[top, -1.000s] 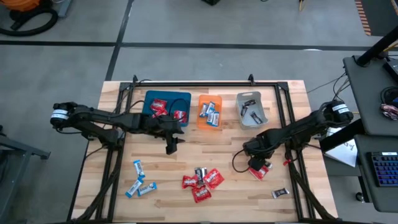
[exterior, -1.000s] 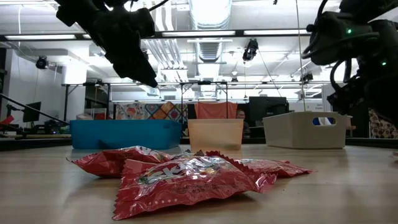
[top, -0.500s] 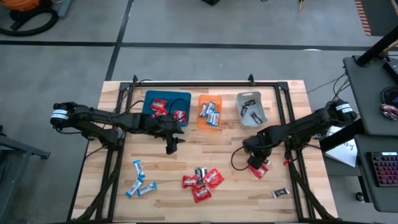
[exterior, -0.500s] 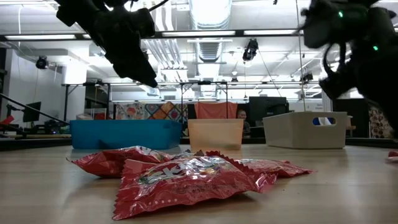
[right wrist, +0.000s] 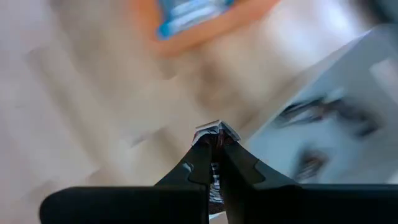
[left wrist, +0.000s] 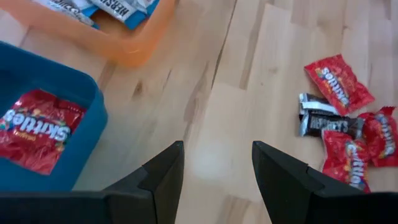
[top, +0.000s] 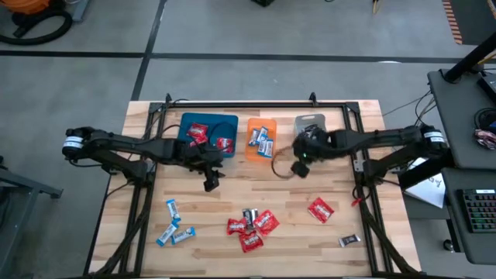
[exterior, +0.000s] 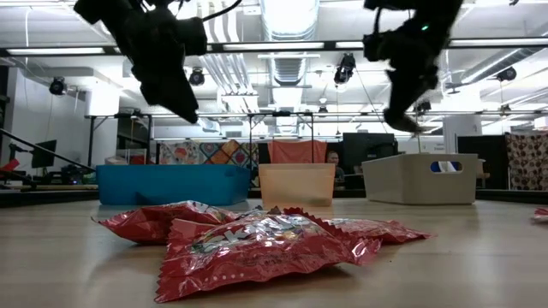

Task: Sort candy
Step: Put the brown chocolate bar into the gray bin

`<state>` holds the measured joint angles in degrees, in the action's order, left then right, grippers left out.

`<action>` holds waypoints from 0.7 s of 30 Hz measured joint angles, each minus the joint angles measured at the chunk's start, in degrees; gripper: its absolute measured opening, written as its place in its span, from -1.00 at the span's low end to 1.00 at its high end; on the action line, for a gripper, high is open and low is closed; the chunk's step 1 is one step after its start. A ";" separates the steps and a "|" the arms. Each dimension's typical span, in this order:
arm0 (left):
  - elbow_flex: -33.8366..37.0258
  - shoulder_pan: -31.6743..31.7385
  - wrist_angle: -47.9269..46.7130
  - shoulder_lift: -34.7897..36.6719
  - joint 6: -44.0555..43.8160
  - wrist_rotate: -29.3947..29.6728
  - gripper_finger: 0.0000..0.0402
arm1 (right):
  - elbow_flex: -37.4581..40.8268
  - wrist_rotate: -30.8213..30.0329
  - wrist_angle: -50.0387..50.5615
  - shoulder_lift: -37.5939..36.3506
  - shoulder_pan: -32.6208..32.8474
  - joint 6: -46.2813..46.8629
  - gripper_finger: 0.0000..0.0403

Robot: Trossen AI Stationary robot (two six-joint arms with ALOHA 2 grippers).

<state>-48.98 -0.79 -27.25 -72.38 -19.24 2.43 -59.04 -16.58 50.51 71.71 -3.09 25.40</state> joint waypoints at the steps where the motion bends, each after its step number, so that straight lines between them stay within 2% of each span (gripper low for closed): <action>1: -0.94 -0.16 -1.41 0.00 -0.48 -0.01 -0.14 | -0.59 -1.42 0.08 0.37 -1.60 -1.59 -0.94; 4: -4.06 -0.82 -6.45 0.00 -1.57 -0.21 -0.14 | -1.46 -4.32 -0.12 1.44 -7.21 -4.76 -0.94; 12: -8.37 -2.80 -16.89 0.02 -8.60 -0.18 -0.14 | 2.27 -4.50 -6.10 4.96 -21.85 -10.47 -0.94; 16: -8.32 -4.32 -20.96 0.02 -14.98 -0.39 -0.14 | 4.41 -4.47 -8.70 6.89 -25.48 -11.84 -0.94; 21: -8.28 -6.65 -24.16 0.02 -23.14 -0.43 -0.14 | 5.89 -4.46 -12.84 7.18 -26.54 -11.54 -0.90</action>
<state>-57.25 -7.43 -51.42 -72.36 -42.38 2.00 -53.15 -21.04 37.67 78.89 -29.63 13.86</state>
